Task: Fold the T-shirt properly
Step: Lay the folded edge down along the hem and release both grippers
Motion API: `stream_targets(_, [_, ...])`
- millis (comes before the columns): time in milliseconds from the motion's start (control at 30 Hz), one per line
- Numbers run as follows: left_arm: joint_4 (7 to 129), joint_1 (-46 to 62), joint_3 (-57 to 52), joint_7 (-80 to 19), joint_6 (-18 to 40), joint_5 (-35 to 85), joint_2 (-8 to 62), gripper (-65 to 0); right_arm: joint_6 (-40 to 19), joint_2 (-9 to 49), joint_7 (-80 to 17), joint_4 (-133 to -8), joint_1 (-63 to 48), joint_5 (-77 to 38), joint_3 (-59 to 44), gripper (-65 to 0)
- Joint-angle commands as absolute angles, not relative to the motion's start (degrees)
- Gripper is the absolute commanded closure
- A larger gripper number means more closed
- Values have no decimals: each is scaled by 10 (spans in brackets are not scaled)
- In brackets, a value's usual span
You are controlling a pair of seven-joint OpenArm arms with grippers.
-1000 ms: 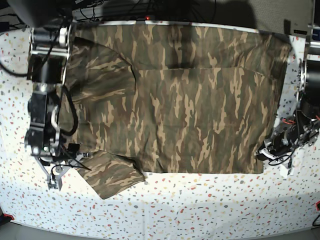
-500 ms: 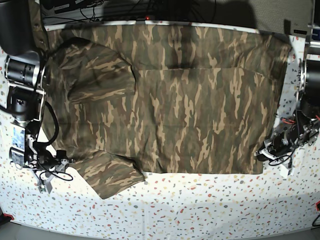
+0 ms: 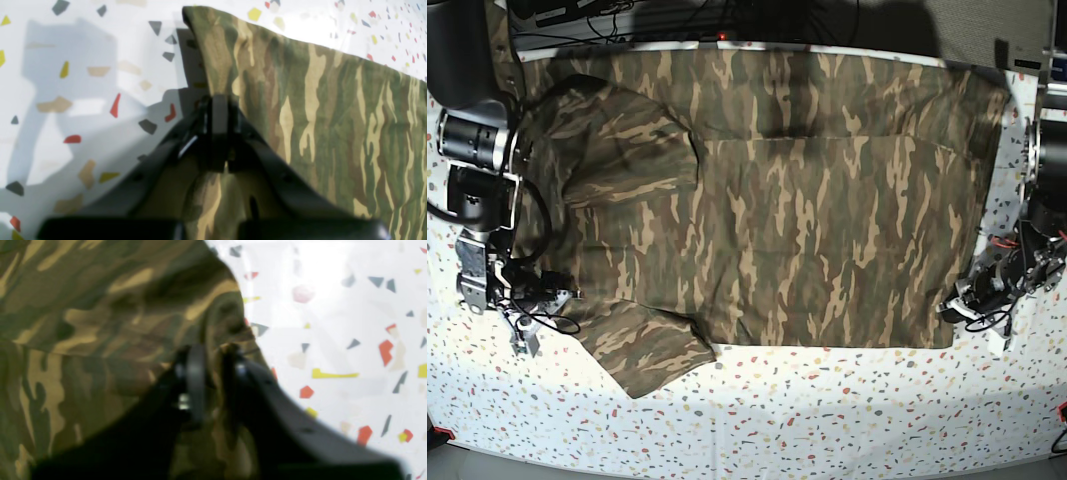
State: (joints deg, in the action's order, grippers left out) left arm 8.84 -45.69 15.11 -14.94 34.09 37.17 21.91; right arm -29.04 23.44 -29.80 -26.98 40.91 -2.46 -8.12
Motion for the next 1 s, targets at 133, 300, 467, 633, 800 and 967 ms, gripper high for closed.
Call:
stream_targets(133, [95, -478, 150, -131, 346, 380, 226, 0, -292, 243, -283, -278, 427, -26, -82, 0])
stream_targets(300, [95, -478, 150, -117, 346, 380, 226, 0, -296, 243, -292, -292, 427, -26, -82, 0])
stream_targets(467, [95, -478, 150, -121, 346, 380, 227, 0, -362, 251, -302, -316, 427, -41, -82, 0])
stream_targets(633, [95, -477, 150, -152, 351, 380, 232, 0, -400, 265, -334, -350, 426, -103, -82, 0])
stream_targets(800, [101, -476, 150, -158, 400, 380, 241, 0, -400, 285, -356, -386, 406, -162, -82, 0])
stream_targets(967, [138, -476, 150, -193, 400, 429, 258, 0, -400, 287, -363, -467, 332, -188, -82, 0])
